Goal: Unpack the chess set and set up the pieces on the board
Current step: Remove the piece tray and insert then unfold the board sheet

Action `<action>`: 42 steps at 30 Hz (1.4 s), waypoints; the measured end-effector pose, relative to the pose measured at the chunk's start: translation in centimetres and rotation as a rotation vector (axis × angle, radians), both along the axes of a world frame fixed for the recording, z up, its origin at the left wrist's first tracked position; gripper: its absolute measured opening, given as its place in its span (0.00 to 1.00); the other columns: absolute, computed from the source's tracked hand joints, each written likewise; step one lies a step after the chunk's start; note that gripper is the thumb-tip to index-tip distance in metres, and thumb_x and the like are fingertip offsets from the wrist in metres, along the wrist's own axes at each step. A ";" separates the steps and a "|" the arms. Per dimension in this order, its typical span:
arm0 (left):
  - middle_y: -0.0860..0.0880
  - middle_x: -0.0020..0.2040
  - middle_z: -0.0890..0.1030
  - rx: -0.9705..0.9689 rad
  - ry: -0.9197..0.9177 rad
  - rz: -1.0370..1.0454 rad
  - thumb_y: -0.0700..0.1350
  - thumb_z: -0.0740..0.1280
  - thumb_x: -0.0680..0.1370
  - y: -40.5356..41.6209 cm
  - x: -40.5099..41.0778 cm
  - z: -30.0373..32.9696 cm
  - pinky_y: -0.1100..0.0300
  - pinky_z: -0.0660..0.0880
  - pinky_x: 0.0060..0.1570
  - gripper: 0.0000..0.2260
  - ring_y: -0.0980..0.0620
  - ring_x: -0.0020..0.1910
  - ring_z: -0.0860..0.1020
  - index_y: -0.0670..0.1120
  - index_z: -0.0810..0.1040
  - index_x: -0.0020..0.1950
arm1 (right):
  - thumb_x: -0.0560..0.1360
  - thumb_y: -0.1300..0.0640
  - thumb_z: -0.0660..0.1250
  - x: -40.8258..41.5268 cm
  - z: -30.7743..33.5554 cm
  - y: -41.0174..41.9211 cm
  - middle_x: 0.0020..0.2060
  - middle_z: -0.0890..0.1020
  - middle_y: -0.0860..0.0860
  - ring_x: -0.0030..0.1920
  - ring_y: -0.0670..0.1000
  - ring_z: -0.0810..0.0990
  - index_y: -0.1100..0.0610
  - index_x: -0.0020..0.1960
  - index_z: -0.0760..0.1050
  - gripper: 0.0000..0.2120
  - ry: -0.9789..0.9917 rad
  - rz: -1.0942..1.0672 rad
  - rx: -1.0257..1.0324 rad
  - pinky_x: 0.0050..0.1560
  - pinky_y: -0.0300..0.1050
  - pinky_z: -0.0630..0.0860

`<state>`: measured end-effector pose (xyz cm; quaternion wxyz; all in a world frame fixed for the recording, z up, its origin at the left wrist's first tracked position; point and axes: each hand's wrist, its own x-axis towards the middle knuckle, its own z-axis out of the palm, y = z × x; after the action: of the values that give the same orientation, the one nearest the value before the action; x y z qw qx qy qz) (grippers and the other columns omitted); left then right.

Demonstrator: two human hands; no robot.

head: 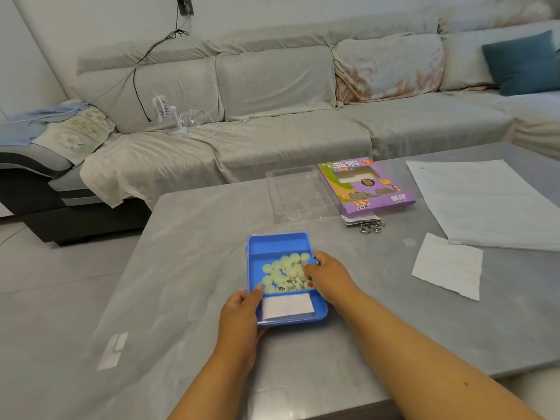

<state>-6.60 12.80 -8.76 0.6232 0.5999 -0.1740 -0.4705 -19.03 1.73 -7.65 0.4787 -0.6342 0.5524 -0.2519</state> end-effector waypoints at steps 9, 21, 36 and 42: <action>0.43 0.47 0.84 0.068 -0.175 0.089 0.50 0.68 0.77 0.2 0.1 -1.6 0.41 0.79 0.49 0.12 0.44 0.45 0.84 0.42 0.73 0.52 | 0.81 0.58 0.53 1.0 0.3 -0.2 0.55 0.79 0.57 0.54 0.57 0.77 0.61 0.60 0.71 0.13 0.514 0.220 -0.198 0.50 0.45 0.72; 0.44 0.47 0.83 0.099 -0.282 0.116 0.51 0.69 0.76 0.1 0.0 -2.1 0.48 0.81 0.45 0.13 0.47 0.45 0.83 0.42 0.73 0.51 | 0.75 0.66 0.62 1.9 3.3 -1.1 0.34 0.71 0.53 0.31 0.51 0.67 0.62 0.41 0.71 0.05 1.104 0.586 -0.266 0.37 0.43 0.69; 0.47 0.70 0.61 0.483 -1.216 -0.200 0.77 0.60 0.60 0.6 -2.9 0.4 0.46 0.62 0.67 0.49 0.43 0.70 0.60 0.50 0.57 0.72 | 0.78 0.64 0.54 -1.1 -0.6 -0.8 0.26 0.77 0.57 0.18 0.49 0.68 0.60 0.38 0.71 0.13 -0.038 0.000 0.189 0.21 0.39 0.65; 0.47 0.77 0.41 0.726 -1.215 -0.405 0.76 0.62 0.62 0.0 -3.9 1.4 0.35 0.51 0.70 0.54 0.37 0.75 0.46 0.50 0.42 0.77 | 0.78 0.64 0.52 -1.3 -0.6 -0.1 0.27 0.78 0.57 0.19 0.48 0.69 0.59 0.40 0.71 0.12 -0.019 0.012 0.178 0.22 0.39 0.67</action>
<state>-10.47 12.75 -7.37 0.0797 0.8795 -0.4295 -0.1889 -20.31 1.59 -8.20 0.5399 -0.5899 0.5643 -0.2051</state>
